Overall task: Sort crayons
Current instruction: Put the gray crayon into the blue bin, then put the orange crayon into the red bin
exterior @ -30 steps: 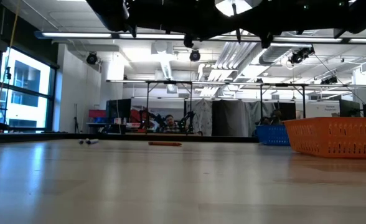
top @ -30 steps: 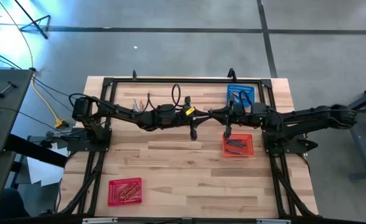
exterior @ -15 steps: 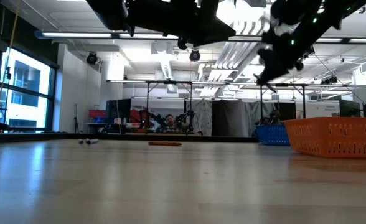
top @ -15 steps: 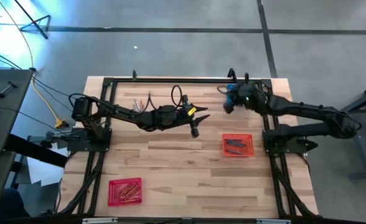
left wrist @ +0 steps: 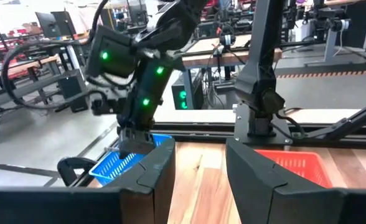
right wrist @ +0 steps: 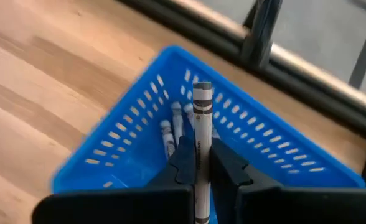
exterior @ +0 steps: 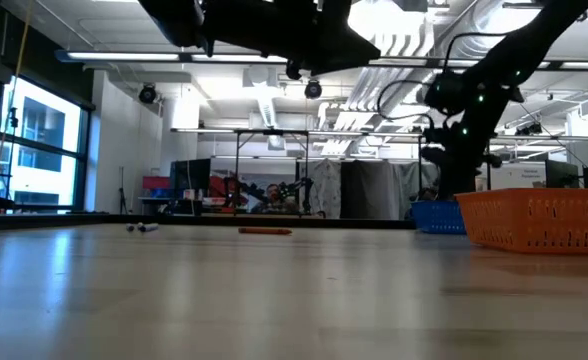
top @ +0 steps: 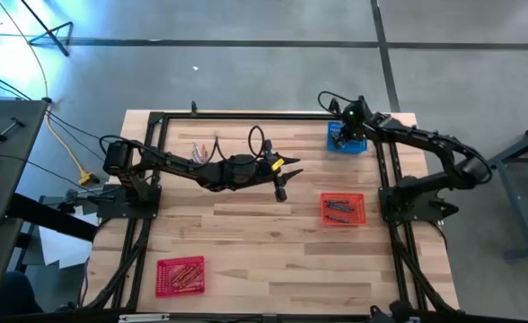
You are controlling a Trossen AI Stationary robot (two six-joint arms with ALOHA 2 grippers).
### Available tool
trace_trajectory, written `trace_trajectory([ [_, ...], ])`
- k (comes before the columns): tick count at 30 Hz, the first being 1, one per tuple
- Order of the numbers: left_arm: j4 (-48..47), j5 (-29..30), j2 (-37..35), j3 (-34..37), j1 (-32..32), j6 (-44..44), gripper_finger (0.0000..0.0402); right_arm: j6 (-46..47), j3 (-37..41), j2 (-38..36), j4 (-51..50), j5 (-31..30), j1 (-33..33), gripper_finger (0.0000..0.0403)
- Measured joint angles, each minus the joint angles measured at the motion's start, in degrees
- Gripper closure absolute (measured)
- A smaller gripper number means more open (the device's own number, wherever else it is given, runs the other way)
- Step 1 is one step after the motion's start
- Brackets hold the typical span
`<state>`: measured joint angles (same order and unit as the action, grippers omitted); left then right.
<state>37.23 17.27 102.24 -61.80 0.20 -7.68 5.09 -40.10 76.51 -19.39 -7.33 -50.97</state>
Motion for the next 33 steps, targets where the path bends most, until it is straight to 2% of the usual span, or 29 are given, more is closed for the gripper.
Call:
trace_trajectory([
  [6,-0.1,0.2,0.0,0.0,0.0,0.0,0.0273,-0.2,0.0,4.7,1.1,-0.7,-1.2,0.0395],
  [11,-0.1,0.2,0.0,0.0,0.0,0.1,0.0273,0.3,0.0,5.9,1.1,-0.7,-1.2,0.0385],
  [21,-3.1,0.2,0.0,0.0,0.0,0.5,0.0273,-1.0,0.0,5.8,-0.6,-0.5,-1.1,0.029],
  [25,-3.8,0.2,0.0,0.0,0.0,0.2,0.0273,0.5,-2.4,4.4,-6.6,0.6,-1.1,0.0274],
  [29,-13.1,2.7,-0.9,0.0,-0.2,-1.0,0.0273,0.2,-9.3,0.5,-14.6,6.0,-0.6,0.0274],
  [33,-26.1,5.8,-1.4,0.0,-1.6,1.4,0.0273,-0.6,-14.3,-5.2,-15.8,10.4,3.1,0.0275],
])
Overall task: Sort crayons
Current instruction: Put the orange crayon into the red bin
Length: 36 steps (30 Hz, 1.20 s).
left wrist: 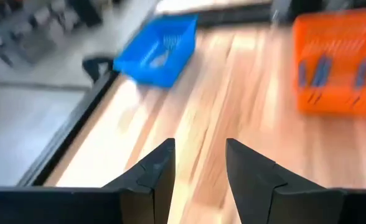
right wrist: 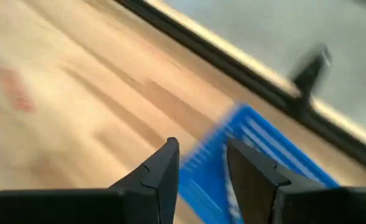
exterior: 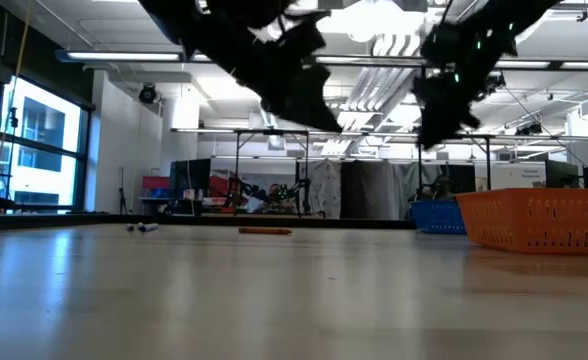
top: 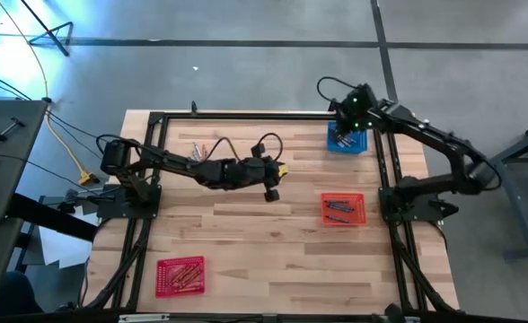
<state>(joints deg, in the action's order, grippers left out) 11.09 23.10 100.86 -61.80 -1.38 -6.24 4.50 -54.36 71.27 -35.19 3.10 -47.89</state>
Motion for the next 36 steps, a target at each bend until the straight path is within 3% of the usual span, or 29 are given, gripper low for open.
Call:
trace_trajectory([
  [6,-8.7,-12.6,-0.8,-2.1,-5.6,2.0,0.0273,-0.9,-3.1,-5.9,0.2,1.9,9.0,0.0275],
  [11,-21.0,-13.5,-0.9,-3.3,-9.5,4.1,0.0273,2.3,-1.6,-9.1,-0.4,1.8,17.9,0.0275],
  [16,-32.9,-13.2,-0.9,-3.3,-9.3,4.0,0.0273,5.8,2.2,-10.2,-0.3,-1.1,27.3,0.0275],
  [23,-33.6,-13.6,-0.4,-3.3,-8.9,-1.1,0.0273,11.0,5.9,-10.2,-0.2,-10.3,35.6,0.0275],
  [28,-33.7,-14.6,0.2,-3.3,-10.0,-7.9,0.0273,13.5,7.3,-10.2,-0.3,-11.7,38.2,0.0275],
  [36,-33.0,-17.0,3.0,-3.3,-12.6,-11.1,0.0273,14.8,7.4,-10.1,-0.1,-13.4,40.3,0.0275],
])
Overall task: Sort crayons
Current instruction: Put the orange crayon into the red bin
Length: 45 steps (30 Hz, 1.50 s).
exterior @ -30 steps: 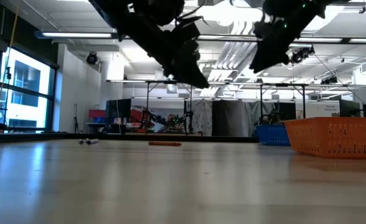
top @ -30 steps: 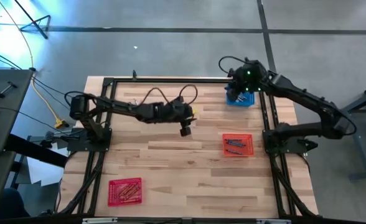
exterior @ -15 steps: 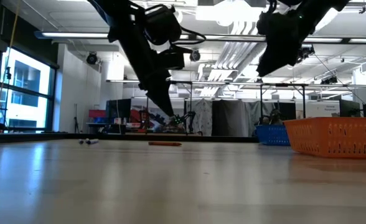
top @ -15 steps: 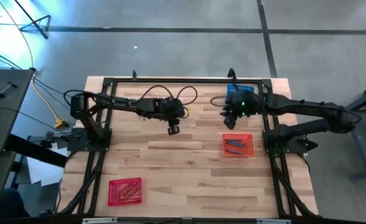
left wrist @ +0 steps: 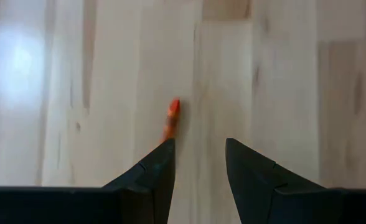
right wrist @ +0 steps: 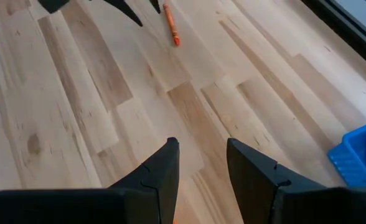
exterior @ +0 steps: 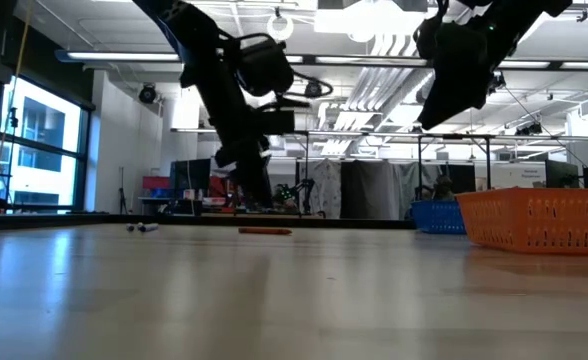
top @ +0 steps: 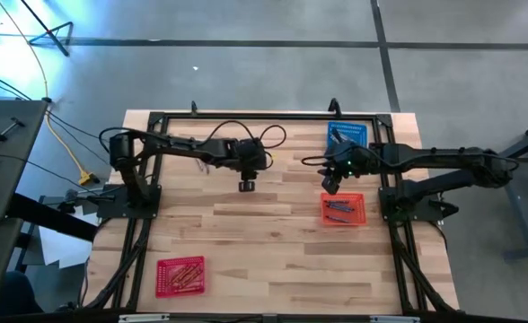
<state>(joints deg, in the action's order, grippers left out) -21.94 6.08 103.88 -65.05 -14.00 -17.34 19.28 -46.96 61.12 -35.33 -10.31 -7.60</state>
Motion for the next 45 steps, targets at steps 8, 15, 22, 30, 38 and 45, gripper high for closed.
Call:
trace_trajectory([
  [8,-0.7,0.2,3.7,0.0,-3.1,1.1,0.0273,0.2,0.0,0.0,0.5,-0.5,0.2,0.0275],
  [15,-0.3,0.1,5.4,0.0,-5.7,1.2,0.0273,0.2,0.0,0.0,1.7,-0.5,0.2,0.0275],
  [22,-0.3,-5.0,6.3,-0.1,-7.8,2.1,0.0273,0.2,0.0,0.0,2.1,-0.5,0.2,0.0275],
  [30,-0.7,-8.1,7.0,-0.2,-8.6,2.3,0.0273,0.2,0.0,0.0,2.1,-0.5,0.2,0.0275],
  [38,-2.1,-8.3,7.2,-0.1,-8.6,2.4,0.0273,0.2,0.0,0.0,2.2,-0.5,0.2,0.0275],
  [45,-2.4,-8.4,7.2,-0.1,-8.6,4.9,0.0283,0.2,0.0,0.0,2.2,-0.5,0.2,0.0275],
])
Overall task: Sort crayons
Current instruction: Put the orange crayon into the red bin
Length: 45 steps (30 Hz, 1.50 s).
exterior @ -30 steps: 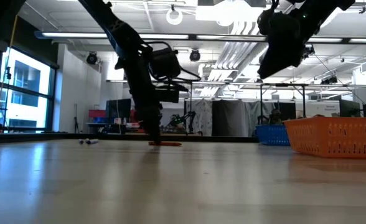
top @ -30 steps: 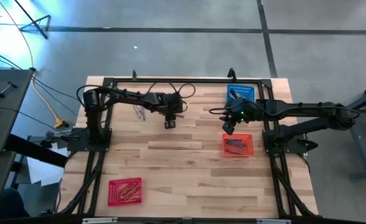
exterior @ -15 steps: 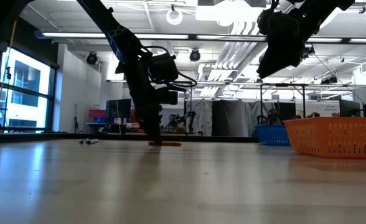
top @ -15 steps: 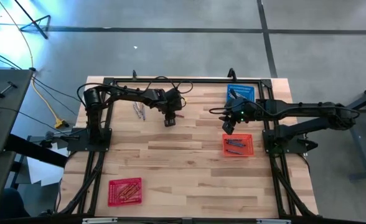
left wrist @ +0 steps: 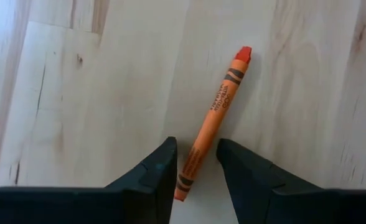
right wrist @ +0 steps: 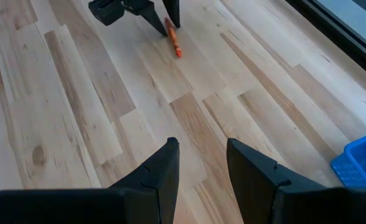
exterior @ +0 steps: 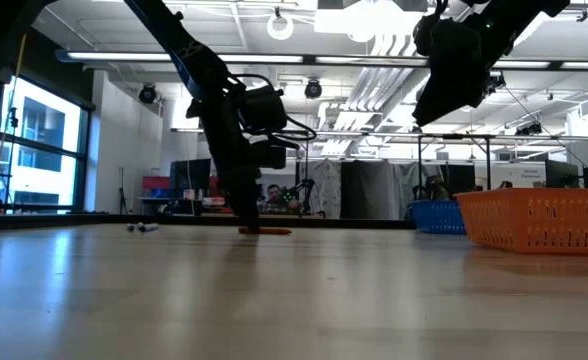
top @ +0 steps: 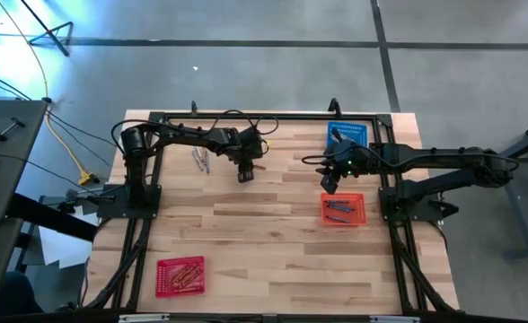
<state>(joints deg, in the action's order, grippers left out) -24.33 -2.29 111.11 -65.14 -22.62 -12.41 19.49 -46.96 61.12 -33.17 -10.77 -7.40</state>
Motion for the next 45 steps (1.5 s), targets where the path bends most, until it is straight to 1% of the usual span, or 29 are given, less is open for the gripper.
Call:
trace_trajectory([
  [3,-0.5,-1.1,0.0,0.0,-0.4,1.0,0.0306,0.0,0.0,0.0,0.0,0.0,0.0,0.0275],
  [7,-1.0,-3.5,0.0,0.0,-1.2,2.8,0.0349,0.0,0.0,0.0,0.0,0.0,0.0,0.0275],
  [10,-1.2,-3.6,0.0,0.0,-1.3,3.4,0.0382,0.0,0.0,0.0,0.0,0.0,0.0,0.0275],
  [12,-1.2,-4.5,0.0,0.0,-1.6,3.9,0.0395,-0.1,0.0,0.0,0.0,0.0,0.0,0.0275],
  [16,-1.2,-6.7,0.0,0.1,-2.1,5.4,0.0396,-0.2,0.0,0.0,0.0,0.0,0.0,0.0275],
  [24,-0.8,-6.2,0.0,0.1,-2.0,8.8,0.0399,-0.4,0.0,0.0,0.0,0.0,0.0,0.0275],
  [28,1.2,-6.0,0.0,0.2,-2.0,10.9,0.04,-0.5,0.0,0.0,0.0,0.0,0.0,0.0275],
  [32,2.2,-6.1,-0.8,0.3,-2.4,12.6,0.0399,-1.0,0.0,0.0,0.0,0.0,0.0,0.0275],
  [37,3.1,-5.2,-3.6,0.5,-2.3,13.4,0.0399,-1.6,0.0,0.0,0.0,-0.4,0.0,0.0275],
  [39,3.9,-4.3,-5.3,0.4,-2.1,13.8,0.0399,-1.9,0.0,0.0,0.0,-1.6,0.0,0.0275],
  [41,5.5,-1.4,-6.7,0.4,-1.7,14.8,0.0399,-3.0,0.0,0.0,0.0,-4.4,0.0,0.0275],
  [45,10.9,5.8,-10.9,0.3,0.1,15.9,0.0399,-4.5,0.0,0.0,-1.4,-14.3,0.0,0.0275],
])
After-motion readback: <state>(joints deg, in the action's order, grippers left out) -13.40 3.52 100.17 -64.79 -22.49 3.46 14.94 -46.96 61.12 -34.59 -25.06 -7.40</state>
